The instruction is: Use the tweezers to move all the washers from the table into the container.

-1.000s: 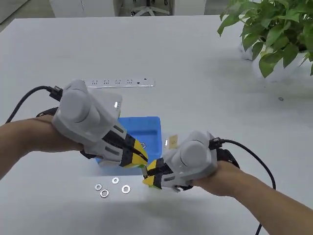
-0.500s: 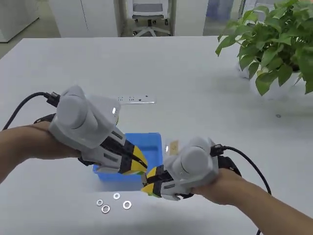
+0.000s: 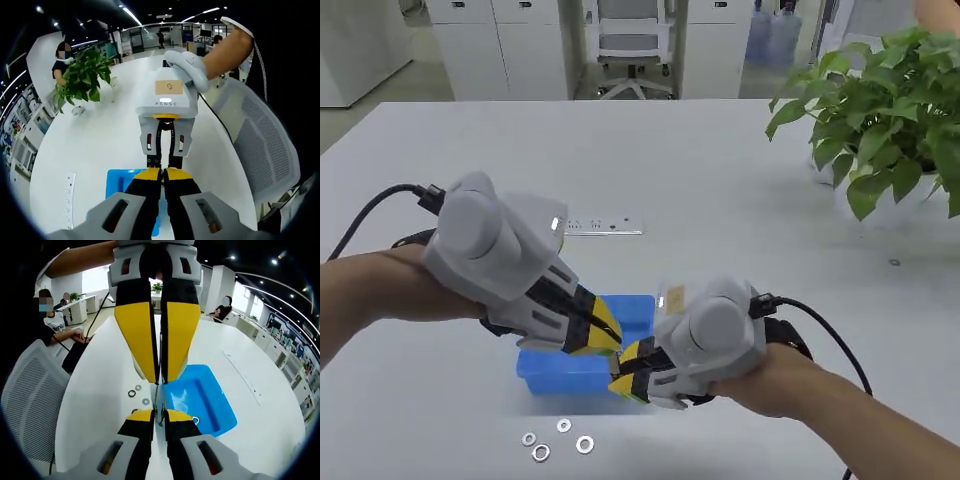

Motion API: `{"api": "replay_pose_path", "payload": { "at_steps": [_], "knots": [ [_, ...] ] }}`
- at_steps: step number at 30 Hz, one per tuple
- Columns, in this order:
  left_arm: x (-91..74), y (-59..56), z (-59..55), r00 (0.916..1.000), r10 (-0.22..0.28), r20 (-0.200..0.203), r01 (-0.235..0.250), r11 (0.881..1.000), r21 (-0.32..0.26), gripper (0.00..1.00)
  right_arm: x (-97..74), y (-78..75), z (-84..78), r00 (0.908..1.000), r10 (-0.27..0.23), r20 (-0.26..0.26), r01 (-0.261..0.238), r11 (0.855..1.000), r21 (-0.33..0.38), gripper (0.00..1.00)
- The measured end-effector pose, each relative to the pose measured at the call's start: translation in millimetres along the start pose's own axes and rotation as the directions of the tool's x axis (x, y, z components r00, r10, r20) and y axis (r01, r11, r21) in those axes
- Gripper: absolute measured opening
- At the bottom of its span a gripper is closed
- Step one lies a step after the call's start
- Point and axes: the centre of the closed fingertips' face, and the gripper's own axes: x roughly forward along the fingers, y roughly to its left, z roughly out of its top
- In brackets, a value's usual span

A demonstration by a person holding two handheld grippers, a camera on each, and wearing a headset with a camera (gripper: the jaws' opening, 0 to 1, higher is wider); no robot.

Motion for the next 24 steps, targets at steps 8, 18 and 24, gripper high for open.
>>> {"api": "replay_pose_path", "payload": {
  "at_steps": [8,18,24],
  "knots": [
    [-6.8,16.8,1.2,0.9998,0.020,0.000,-0.020,1.000,0.011,0.06,-0.3,-16.4,8.5,0.9998,-0.014,0.013,0.014,1.000,-0.005,0.10],
    [-9.4,37.3,-4.0,0.9991,0.041,-0.010,-0.040,0.999,0.015,0.06,8.4,-37.5,13.5,0.9991,-0.022,0.035,0.023,1.000,-0.003,0.10],
    [-7.4,45.9,-12.5,0.9990,0.041,-0.016,-0.041,0.999,0.003,0.06,16.1,-45.3,11.2,0.9991,-0.021,0.037,0.021,1.000,0.007,0.10]
  ]
}}
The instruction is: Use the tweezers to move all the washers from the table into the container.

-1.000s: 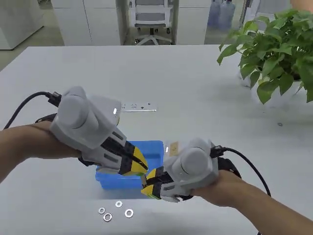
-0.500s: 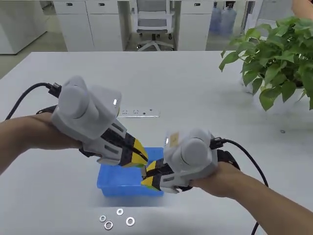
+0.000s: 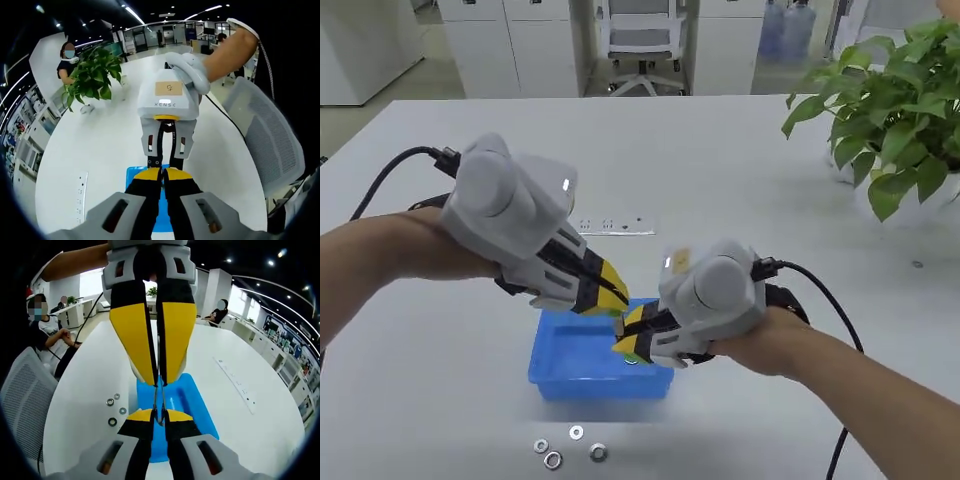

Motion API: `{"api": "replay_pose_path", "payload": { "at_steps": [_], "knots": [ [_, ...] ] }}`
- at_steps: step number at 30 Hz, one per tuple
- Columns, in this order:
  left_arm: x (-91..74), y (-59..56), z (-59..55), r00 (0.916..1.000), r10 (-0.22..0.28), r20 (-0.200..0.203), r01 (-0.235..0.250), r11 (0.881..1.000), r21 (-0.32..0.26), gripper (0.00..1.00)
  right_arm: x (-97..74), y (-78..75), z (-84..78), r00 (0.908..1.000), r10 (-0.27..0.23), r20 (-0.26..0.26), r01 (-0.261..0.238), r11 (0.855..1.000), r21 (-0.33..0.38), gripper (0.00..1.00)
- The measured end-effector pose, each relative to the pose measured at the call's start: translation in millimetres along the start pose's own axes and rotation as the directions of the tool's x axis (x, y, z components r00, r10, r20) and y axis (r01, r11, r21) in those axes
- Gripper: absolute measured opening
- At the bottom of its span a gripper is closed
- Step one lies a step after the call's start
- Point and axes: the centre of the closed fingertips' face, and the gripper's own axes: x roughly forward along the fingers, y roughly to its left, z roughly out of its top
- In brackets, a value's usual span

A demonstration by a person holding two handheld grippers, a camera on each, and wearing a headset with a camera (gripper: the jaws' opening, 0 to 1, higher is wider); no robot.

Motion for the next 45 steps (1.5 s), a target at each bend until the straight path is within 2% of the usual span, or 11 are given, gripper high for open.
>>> {"api": "replay_pose_path", "payload": {
  "at_steps": [18,33,45],
  "knots": [
    [23.8,13.6,-26.9,0.9993,-0.030,-0.024,0.029,0.999,-0.039,0.06,23.6,-10.6,-25.4,0.9990,0.040,-0.022,-0.039,0.999,0.025,0.10],
    [36.7,15.1,-48.7,0.9979,-0.048,-0.044,0.045,0.996,-0.075,0.06,43.6,-9.2,-42.6,0.9954,0.085,-0.045,-0.083,0.996,0.039,0.10],
    [40.0,16.7,-52.0,0.9980,-0.051,-0.039,0.047,0.996,-0.082,0.06,46.6,-10.6,-46.8,0.9949,0.086,-0.052,-0.084,0.996,0.043,0.10]
  ]
}}
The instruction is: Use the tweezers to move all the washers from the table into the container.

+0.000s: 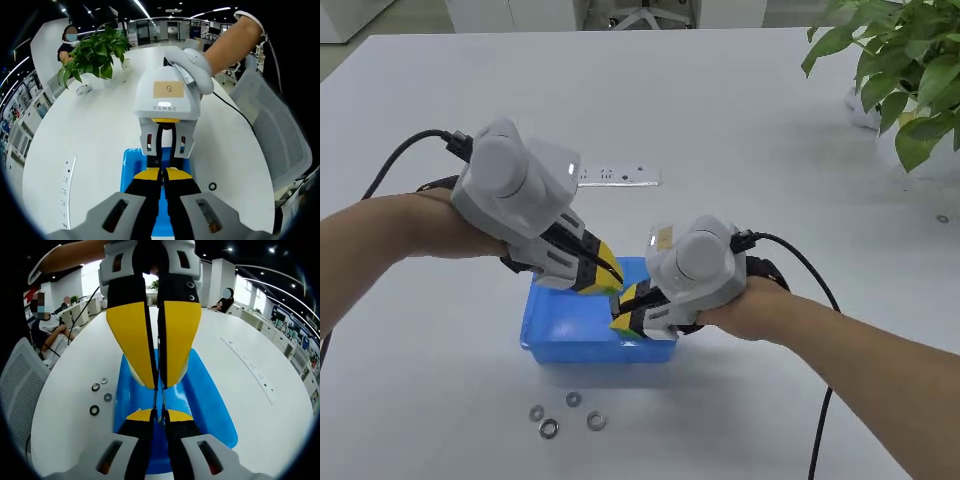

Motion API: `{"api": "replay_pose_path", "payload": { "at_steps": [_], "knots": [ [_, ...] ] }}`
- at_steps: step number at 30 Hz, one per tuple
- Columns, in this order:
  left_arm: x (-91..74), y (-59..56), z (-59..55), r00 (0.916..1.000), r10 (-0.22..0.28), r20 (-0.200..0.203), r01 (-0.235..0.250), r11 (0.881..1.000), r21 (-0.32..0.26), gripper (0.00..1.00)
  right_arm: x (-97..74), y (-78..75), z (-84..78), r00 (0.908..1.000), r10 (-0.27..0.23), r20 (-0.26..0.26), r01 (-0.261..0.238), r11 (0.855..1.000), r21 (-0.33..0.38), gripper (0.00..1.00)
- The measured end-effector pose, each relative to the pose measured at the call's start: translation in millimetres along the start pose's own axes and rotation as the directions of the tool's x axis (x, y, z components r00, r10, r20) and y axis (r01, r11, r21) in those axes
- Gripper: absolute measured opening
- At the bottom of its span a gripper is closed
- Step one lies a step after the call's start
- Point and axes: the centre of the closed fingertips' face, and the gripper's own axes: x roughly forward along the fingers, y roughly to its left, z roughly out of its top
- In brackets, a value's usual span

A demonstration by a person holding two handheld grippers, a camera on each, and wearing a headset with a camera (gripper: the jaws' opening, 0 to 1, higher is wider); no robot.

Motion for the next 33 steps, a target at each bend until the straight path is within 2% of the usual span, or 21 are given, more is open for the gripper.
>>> {"api": "replay_pose_path", "payload": {
  "at_steps": [9,33],
  "knots": [
    [-3.6,-1.6,1.1,1.0000,0.004,-0.002,-0.004,1.000,0.009,0.06,-2.3,0.2,1.9,0.9999,-0.010,-0.004,0.010,1.000,-0.013,0.11],
    [-30.2,-15.0,23.7,0.9991,0.040,0.015,-0.040,0.999,0.032,0.06,-23.6,11.7,29.0,0.9990,-0.040,0.017,0.041,0.998,-0.054,0.11]
  ]
}}
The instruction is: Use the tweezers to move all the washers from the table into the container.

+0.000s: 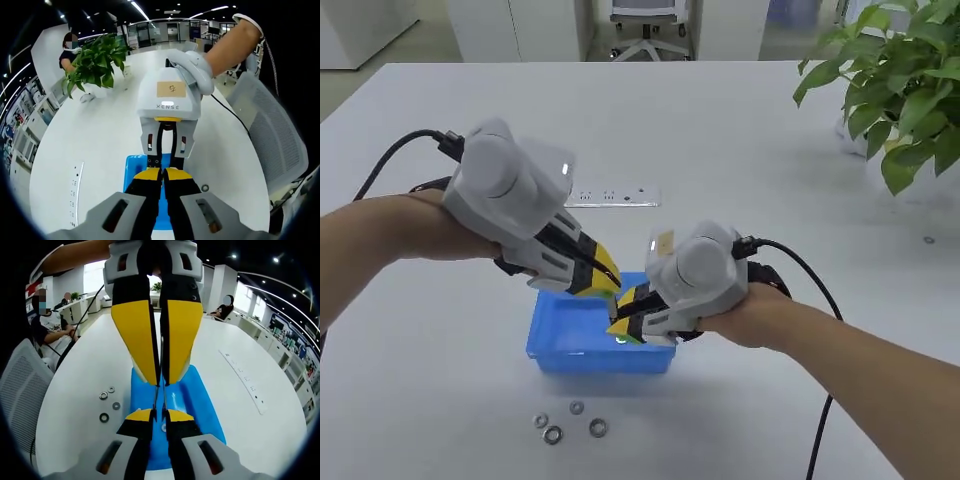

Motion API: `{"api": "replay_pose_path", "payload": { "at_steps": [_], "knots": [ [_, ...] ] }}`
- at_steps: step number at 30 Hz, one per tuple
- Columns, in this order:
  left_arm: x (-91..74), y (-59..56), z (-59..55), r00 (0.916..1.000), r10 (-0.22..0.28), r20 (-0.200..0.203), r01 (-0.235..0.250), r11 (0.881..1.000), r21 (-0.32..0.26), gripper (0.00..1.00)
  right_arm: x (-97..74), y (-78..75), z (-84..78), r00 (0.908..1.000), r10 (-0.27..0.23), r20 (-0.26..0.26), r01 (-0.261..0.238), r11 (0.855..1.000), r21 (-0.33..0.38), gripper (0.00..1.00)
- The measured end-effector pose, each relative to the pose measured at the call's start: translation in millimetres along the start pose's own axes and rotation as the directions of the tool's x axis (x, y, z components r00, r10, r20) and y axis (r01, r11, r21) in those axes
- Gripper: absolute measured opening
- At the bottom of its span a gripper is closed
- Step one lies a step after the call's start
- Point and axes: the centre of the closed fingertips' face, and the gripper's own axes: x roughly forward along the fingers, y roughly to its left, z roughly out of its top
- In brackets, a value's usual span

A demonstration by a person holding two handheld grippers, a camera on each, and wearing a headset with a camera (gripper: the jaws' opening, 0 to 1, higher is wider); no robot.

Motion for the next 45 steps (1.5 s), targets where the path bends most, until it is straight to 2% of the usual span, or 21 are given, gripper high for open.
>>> {"api": "replay_pose_path", "payload": {
  "at_steps": [15,23,32,45],
  "knots": [
    [-15.6,-16.1,13.1,0.9999,0.015,0.004,-0.015,1.000,0.010,0.06,-12.9,13.7,15.2,0.9998,-0.015,0.010,0.016,1.000,-0.027,0.11],
    [-20.4,-27.8,16.0,0.9998,0.016,0.009,-0.016,1.000,0.019,0.05,-16.0,25.0,20.6,0.9998,-0.016,0.014,0.017,0.999,-0.038,0.11],
    [-24.6,-41.2,11.2,0.9998,0.021,0.007,-0.021,1.000,0.016,0.05,-12.8,39.2,23.0,1.0000,-0.003,0.009,0.004,0.999,-0.051,0.11],
    [-20.3,-57.8,-0.2,0.9998,0.017,0.004,-0.017,1.000,-0.005,0.05,-1.0,57.1,17.7,0.9996,0.029,-0.005,-0.030,0.998,-0.060,0.11]
  ]
}}
